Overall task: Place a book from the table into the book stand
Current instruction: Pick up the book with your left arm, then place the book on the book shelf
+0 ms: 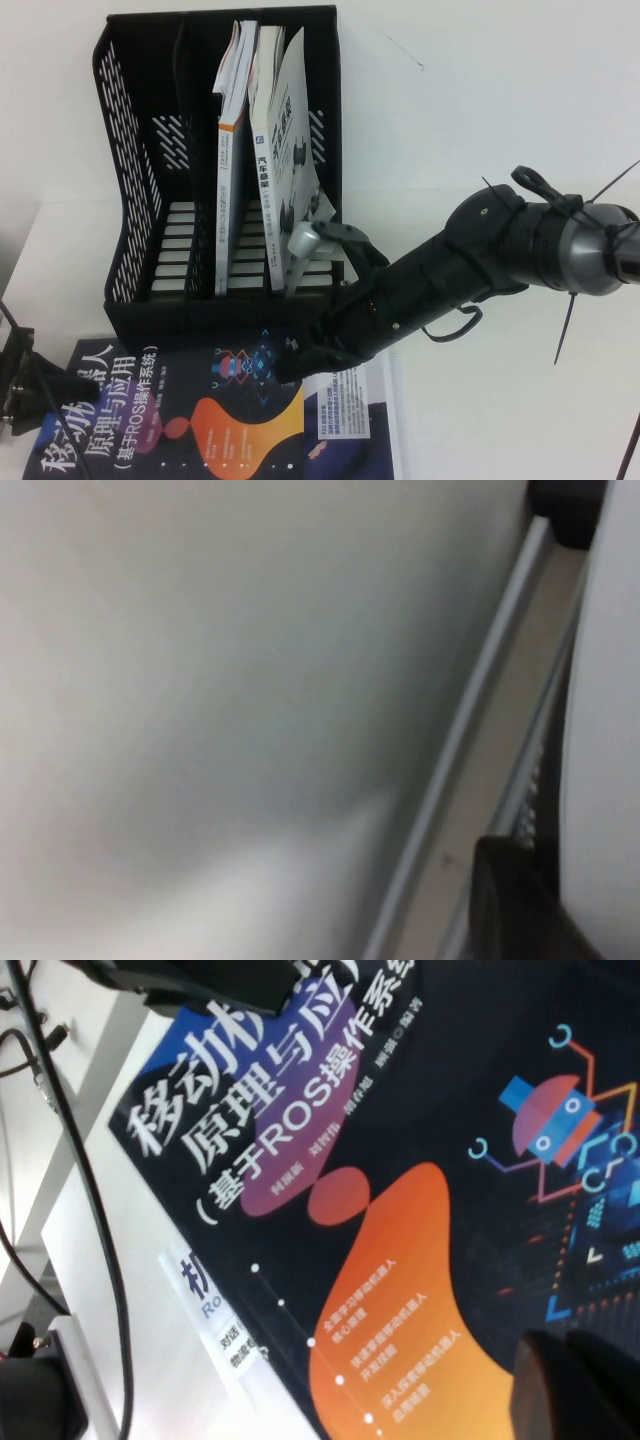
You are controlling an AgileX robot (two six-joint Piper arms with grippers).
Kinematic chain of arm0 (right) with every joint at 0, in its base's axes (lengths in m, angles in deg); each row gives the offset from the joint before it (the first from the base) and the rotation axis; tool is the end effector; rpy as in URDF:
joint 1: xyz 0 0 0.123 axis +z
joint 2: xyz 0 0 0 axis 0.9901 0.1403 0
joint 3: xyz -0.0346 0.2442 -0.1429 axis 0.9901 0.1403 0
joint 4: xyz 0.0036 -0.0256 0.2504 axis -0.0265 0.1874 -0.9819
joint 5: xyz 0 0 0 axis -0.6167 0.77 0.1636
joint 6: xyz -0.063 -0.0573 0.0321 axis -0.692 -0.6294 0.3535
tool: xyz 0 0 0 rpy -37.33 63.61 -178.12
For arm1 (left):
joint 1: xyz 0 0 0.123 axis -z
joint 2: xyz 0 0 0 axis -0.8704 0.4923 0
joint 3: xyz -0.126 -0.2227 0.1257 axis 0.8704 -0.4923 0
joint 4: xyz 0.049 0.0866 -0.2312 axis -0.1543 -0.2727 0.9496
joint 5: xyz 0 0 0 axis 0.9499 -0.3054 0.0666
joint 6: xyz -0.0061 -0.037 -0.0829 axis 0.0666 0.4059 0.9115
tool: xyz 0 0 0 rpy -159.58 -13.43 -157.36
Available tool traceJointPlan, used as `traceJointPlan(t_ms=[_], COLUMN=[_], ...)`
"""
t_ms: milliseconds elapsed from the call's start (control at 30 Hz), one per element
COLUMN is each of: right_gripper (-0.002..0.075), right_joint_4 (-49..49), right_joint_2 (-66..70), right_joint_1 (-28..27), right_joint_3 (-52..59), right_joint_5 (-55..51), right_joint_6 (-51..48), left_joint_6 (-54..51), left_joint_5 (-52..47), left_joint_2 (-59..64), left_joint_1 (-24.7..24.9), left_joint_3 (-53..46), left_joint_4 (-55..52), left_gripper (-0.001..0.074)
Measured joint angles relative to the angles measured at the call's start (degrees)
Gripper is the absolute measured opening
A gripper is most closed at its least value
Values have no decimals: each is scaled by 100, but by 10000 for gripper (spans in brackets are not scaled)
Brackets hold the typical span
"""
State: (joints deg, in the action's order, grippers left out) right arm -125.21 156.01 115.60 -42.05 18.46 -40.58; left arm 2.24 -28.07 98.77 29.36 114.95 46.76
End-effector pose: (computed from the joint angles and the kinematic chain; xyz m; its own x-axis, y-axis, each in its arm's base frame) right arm 0.3196 0.2832 0.1698 -0.8129 -0.3848 -0.4373 -0.5823 0.5190 0.6257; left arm 0.2985 0.0948 0.1118 -0.9129 -0.3806 0.1478 -0.3292 0.4721 -0.8178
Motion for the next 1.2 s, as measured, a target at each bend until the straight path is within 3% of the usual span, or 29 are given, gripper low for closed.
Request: traceJointPlan(t_ms=[200, 567, 800, 967, 1200], right_gripper=[5, 5, 5, 5, 5], right_joint_4=[110, 350, 502, 903, 1211], right_joint_2=[0, -595, -1218, -1666, -2361], right_joint_1=[-145, -937, -1043, -1043, -1043], right_joint_3=[0, 0, 0, 0, 8], right_joint_5=[-99, -475, -576, -665, -735], right_joint_6=[212, 412, 448, 747, 1008], left_joint_6=[402, 758, 1298, 1824, 2024], left_joint_5=[151, 151, 37, -165, -220], left_joint_2=[-1014, -3665, -4600, -4815, -4595], left_joint_1=[14, 14, 17, 74, 74], left_joint_3=[-61, -60, 294, 939, 2600], left_joint_4=[-290, -333, -453, -481, -386], left_gripper=[122, 118, 118, 118, 118])
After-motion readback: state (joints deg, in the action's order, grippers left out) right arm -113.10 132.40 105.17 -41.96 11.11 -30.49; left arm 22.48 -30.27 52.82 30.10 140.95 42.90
